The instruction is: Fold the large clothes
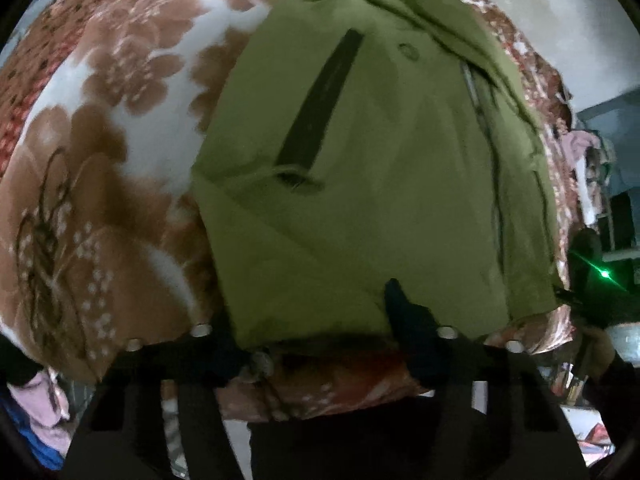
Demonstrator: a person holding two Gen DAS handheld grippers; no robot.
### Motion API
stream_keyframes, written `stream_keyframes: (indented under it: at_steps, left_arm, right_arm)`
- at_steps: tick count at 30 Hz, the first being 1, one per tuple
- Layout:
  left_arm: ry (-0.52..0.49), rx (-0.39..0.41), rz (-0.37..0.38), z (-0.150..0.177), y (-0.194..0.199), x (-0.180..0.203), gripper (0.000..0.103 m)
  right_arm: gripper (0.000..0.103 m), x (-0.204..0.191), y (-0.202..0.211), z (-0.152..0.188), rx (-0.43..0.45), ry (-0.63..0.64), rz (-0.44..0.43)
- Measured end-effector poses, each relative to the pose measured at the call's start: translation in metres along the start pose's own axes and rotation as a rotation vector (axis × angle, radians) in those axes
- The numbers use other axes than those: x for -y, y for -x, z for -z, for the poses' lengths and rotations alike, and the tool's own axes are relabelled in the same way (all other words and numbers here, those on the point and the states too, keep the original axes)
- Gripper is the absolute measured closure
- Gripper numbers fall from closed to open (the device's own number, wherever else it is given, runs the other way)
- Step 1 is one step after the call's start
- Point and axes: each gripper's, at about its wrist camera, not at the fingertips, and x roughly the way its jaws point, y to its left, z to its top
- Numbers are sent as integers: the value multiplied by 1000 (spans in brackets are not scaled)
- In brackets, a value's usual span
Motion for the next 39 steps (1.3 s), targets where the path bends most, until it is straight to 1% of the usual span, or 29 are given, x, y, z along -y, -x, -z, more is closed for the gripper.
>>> stream_keyframes:
  at_steps: [1, 2, 3, 4, 5, 6, 8, 10, 11, 12, 15, 16, 19, 20, 21, 22, 23, 24, 27, 30, 32, 33, 36, 37, 38, 39]
  left_arm:
    - [2, -11, -5, -1, -4, -1, 47]
    - [7, -30, -16, -2, -11, -2, 51]
    - [5, -47, -32, -2, -18, -6, 60]
    - [6, -52, -42, -3, -22, -7, 67]
    - [18, -56, -41, -4, -24, -8, 85]
    - [32, -56, -23, -8, -22, -7, 93]
    - [-16, -51, -34, -14, -14, 3, 97]
    - [-71, -38, -54, -20, -5, 18, 97]
    - [-85, -28, -50, -23, 2, 25, 98]
    - [-105, -6, -41, -29, 13, 35, 98]
    - [-141, 28, 3, -51, 33, 55, 98]
    - [-155, 35, 13, -58, 38, 60, 98]
    - [-203, 58, 49, -85, 53, 80, 99]
    - [-214, 69, 60, -97, 57, 85, 99]
    - [-220, 76, 71, -106, 60, 89, 99]
    - [-229, 94, 86, -120, 67, 96, 99]
    - [-236, 106, 100, -133, 72, 101, 99]
    - [-246, 119, 110, -146, 77, 106, 99]
    - [-291, 136, 133, -181, 86, 128, 99]
    - [-359, 167, 137, -227, 93, 151, 99]
    - [-375, 187, 132, -252, 95, 159, 99]
    - [-381, 204, 119, -269, 95, 165, 99]
    - [-385, 238, 104, -307, 94, 175, 99]
    - [-377, 251, 101, -322, 92, 181, 99]
    - [-369, 262, 96, -336, 89, 185, 99]
    - [-363, 272, 89, -349, 86, 190, 99]
  right_arm:
    - [58, 1, 1, -3, -1, 4, 6]
    - [67, -2, 2, -4, -4, 22, 21]
    - [81, 0, 4, -8, -4, 39, 34]
    - [87, 0, 6, -12, -4, 55, 43]
    - [93, -7, 7, -12, -12, 78, 65]
    - [95, -12, 8, -13, -17, 95, 79]
    - [96, -24, 17, -14, -5, 122, 93]
    - [97, -37, 34, -15, 35, 166, 107]
    - [97, -38, 41, -17, 46, 179, 118]
    - [97, -44, 53, -19, 62, 190, 133]
    - [97, -57, 80, -28, 95, 189, 147]
    - [97, -51, 88, -35, 99, 188, 146]
    - [97, -69, 111, -65, 117, 180, 160]
    - [97, -67, 117, -82, 121, 180, 169]
    - [97, -69, 124, -89, 131, 179, 173]
    - [97, -76, 138, -101, 155, 174, 184]
    - [97, -73, 142, -119, 171, 168, 189]
    - [97, -76, 150, -129, 186, 160, 190]
    - [97, -83, 167, -172, 237, 150, 210]
    - [97, -94, 177, -211, 265, 163, 226]
    - [97, -96, 179, -243, 282, 154, 227]
    - [97, -98, 179, -253, 288, 151, 226]
    - [97, -98, 180, -298, 312, 136, 203]
    - [97, -98, 181, -312, 319, 136, 196]
    - [97, -99, 182, -333, 330, 138, 184]
    - [97, -100, 182, -346, 334, 141, 179]
